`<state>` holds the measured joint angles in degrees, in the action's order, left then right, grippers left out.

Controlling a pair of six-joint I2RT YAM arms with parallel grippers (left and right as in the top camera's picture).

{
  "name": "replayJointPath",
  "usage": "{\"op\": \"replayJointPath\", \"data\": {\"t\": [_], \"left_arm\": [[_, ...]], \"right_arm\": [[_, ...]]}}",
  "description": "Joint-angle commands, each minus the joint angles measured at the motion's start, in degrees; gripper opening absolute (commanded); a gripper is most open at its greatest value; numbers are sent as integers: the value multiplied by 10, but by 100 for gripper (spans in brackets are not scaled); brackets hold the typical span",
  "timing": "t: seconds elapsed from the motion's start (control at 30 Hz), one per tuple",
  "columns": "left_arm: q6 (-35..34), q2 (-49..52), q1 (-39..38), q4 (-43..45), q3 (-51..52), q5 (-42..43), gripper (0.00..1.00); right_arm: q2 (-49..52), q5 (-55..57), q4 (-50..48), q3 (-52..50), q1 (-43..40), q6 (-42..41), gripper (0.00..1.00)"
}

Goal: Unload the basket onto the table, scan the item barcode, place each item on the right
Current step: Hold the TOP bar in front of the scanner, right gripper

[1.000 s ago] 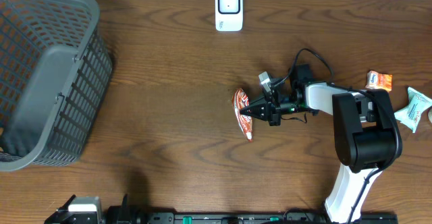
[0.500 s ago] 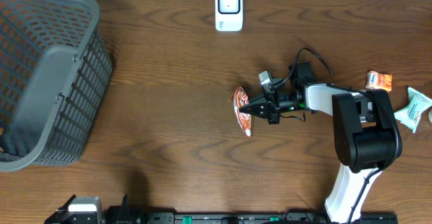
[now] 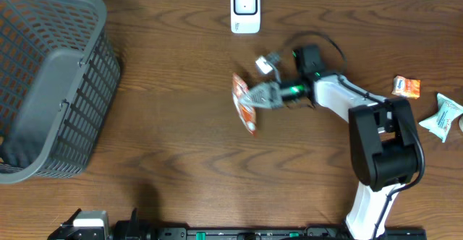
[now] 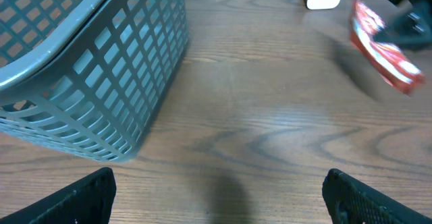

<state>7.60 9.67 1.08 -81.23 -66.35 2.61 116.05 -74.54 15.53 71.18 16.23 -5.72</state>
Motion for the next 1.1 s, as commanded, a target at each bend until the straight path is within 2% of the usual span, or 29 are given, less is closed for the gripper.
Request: {"op": "replayJointPath", "data": {"t": [0.0,0.1,0.13,0.33,0.53,0.63,0.83,0.93,1.07], "left_arm": [[7,-2,2,-1,-2,-7,98],[7,-2,2,-1,-2,-7,98],[7,-2,2,-1,-2,-7,98],[7,-2,2,-1,-2,-7,98],[7,-2,2,-1,-2,-7,98],[7,-2,2,-1,-2,-7,98],[7,-2,2,-1,-2,-7,98],[7,-2,2,-1,-2,-7,98],[7,-2,2,-1,-2,-7,98]], "right_arm": [[-26,304,30,90,34,-116,1],[-25,540,63,156,47,-116,1],[-25,586,65,172,49,-113,1],[-14,692,64,243,40,-59,1],[80,712,101,382,24,-49,1],[160,717,156,508,21,-52,1],[318,729,276,744,23,-117,1],[360,729,289,791,29,-149,1],[381,732,282,791,37,-161,1]]}}
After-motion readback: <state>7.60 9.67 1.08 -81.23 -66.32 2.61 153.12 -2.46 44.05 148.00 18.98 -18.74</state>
